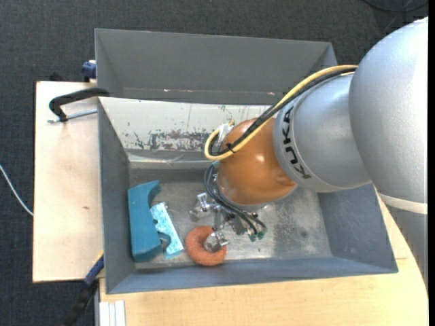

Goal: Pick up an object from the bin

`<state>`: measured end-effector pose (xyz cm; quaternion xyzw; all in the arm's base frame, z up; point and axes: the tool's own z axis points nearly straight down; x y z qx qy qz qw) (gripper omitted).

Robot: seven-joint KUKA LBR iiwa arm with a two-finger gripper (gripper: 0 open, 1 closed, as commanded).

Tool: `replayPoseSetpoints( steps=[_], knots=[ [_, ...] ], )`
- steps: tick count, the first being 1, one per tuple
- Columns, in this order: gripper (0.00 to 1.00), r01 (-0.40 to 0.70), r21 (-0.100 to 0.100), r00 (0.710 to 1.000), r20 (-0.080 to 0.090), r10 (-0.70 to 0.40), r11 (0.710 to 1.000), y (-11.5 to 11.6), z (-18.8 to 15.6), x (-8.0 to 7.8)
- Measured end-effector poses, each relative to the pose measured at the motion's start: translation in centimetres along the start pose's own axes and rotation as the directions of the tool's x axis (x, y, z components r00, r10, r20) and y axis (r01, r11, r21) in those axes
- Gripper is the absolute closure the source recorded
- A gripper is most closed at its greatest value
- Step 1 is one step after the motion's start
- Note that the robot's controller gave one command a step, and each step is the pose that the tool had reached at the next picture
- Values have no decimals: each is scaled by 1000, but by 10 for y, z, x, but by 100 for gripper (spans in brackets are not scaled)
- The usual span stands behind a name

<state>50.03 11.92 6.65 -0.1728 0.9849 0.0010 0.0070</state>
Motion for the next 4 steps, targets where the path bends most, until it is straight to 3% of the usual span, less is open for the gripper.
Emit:
replayPoseSetpoints(
  steps=[1, 4],
  knots=[
    [100, 0, -1, 1000, -12, 0, 1000, 0, -7, 4],
    [100, -1, -1, 1000, -9, 1, 1000, 0, -35, 2]
  ],
)
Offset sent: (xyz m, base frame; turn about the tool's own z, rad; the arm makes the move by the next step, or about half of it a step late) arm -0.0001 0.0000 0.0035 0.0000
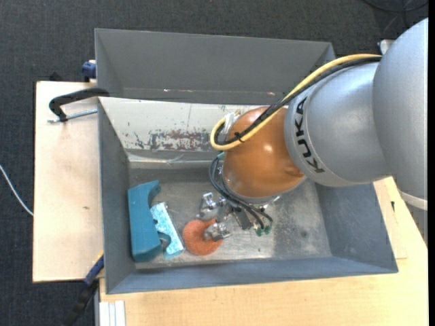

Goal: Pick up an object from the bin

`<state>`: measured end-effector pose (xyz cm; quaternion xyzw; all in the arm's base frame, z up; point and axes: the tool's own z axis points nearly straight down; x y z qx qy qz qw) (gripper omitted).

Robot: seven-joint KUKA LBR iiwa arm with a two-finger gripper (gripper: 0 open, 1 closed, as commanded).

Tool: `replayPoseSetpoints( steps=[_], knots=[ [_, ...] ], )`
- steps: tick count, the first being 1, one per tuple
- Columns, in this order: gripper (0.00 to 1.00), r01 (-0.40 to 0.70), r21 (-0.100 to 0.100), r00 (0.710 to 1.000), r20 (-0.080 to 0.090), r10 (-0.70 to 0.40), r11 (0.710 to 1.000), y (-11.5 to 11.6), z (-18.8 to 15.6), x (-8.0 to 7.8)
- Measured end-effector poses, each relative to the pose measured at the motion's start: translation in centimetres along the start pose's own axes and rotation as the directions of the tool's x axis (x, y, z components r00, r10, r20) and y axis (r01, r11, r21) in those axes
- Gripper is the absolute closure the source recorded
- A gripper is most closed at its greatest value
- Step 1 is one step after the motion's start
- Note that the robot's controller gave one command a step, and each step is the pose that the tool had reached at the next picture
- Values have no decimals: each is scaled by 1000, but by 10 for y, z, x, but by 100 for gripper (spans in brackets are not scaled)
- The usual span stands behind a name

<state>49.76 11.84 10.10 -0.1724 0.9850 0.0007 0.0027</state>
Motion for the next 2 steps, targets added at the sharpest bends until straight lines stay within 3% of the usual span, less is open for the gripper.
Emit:
replayPoseSetpoints(
  steps=[2],
  knots=[
    [100, 0, -1, 1000, -6, 0, 1000, 1, -30, 1]
  ],
)
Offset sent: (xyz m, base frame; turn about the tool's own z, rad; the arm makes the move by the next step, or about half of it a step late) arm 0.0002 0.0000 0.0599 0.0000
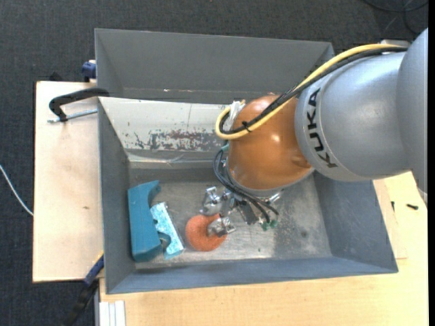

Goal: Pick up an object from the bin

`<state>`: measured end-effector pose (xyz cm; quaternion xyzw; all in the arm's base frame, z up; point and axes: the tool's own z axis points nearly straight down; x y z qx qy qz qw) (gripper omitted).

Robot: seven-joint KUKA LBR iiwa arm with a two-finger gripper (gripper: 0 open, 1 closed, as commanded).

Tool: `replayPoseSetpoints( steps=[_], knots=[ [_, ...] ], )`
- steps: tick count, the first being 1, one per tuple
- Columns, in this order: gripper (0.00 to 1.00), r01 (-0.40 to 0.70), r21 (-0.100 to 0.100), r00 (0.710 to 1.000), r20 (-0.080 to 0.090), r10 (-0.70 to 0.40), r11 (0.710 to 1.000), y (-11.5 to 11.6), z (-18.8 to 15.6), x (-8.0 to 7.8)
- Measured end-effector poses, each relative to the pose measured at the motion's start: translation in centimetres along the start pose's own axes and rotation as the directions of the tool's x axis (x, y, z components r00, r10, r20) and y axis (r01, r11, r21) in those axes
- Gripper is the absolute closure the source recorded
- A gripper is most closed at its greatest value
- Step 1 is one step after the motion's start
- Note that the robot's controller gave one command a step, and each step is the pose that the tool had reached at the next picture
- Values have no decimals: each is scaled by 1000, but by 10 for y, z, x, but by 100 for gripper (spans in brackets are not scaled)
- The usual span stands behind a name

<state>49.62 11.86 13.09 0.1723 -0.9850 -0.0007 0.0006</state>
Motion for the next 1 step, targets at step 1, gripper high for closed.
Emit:
replayPoseSetpoints(
  steps=[1],
  knots=[
    [100, 0, 1, 1000, 8, 0, 1000, 0, -15, -2]
  ],
)
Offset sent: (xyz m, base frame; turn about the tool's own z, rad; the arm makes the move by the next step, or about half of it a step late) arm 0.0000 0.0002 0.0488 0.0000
